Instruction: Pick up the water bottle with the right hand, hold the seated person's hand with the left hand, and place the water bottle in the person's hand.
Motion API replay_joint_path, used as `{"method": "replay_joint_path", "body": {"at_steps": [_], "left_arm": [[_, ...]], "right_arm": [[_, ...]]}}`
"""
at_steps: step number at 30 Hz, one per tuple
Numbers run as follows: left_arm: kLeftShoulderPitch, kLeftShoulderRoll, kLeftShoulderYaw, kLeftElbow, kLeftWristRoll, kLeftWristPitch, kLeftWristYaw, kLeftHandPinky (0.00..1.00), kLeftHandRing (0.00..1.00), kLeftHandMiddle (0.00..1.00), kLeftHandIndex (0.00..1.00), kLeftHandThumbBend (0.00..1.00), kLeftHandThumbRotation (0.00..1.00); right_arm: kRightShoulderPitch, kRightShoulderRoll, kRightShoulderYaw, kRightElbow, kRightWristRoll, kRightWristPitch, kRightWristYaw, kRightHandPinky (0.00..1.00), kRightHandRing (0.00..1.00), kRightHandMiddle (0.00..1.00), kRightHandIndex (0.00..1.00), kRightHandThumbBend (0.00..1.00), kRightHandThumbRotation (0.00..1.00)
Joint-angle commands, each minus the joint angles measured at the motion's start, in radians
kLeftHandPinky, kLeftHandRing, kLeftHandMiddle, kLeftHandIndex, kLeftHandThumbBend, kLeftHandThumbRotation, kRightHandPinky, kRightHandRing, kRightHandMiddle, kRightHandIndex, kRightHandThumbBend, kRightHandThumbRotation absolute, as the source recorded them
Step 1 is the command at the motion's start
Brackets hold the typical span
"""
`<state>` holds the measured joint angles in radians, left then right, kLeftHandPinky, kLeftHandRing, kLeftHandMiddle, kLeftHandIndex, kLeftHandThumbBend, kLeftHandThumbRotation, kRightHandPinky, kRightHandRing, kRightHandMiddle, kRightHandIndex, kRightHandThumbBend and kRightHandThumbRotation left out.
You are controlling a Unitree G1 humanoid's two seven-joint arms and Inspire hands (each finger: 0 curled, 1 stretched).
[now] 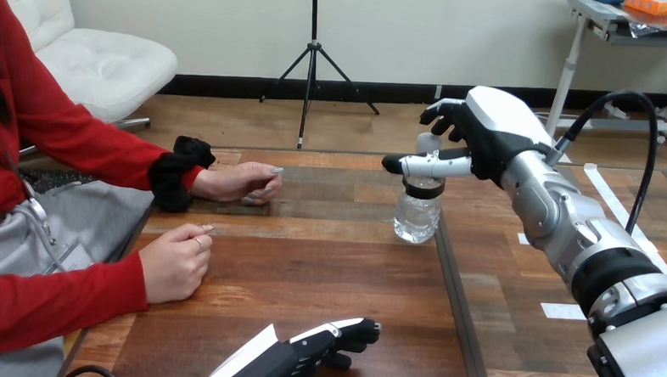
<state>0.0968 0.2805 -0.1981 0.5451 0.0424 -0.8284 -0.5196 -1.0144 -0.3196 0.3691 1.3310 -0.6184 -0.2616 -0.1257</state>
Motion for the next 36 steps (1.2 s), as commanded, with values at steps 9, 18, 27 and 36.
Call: {"method": "replay_joint_path", "body": {"at_steps": [9,18,27,36], "left_arm": [[-0.071,-0.009,0.022,0.029,-0.018,-0.010,0.012,0.82,0.88,0.87,0.87,1.00,1.00],[-0.098,-0.011,0.022,0.061,-0.016,-0.009,0.006,0.82,0.87,0.88,0.87,1.00,1.00],[-0.122,-0.015,0.029,0.075,-0.020,0.009,0.009,0.84,0.88,0.87,0.87,1.00,1.00],[-0.159,-0.023,0.036,0.125,-0.033,-0.026,0.006,0.84,0.88,0.87,0.86,1.00,1.00]], "right_arm": [[0.024,-0.008,0.022,0.007,-0.007,-0.037,0.045,0.62,0.67,0.71,0.75,0.94,0.77],[0.036,-0.018,0.026,-0.013,-0.002,-0.062,0.069,0.59,0.66,0.71,0.74,0.92,0.81],[0.052,-0.053,0.070,-0.081,-0.034,-0.079,0.135,0.63,0.62,0.64,0.69,0.92,0.89],[0.100,-0.103,0.054,-0.212,-0.005,-0.091,0.213,0.52,0.43,0.44,0.58,0.96,0.95]]}}
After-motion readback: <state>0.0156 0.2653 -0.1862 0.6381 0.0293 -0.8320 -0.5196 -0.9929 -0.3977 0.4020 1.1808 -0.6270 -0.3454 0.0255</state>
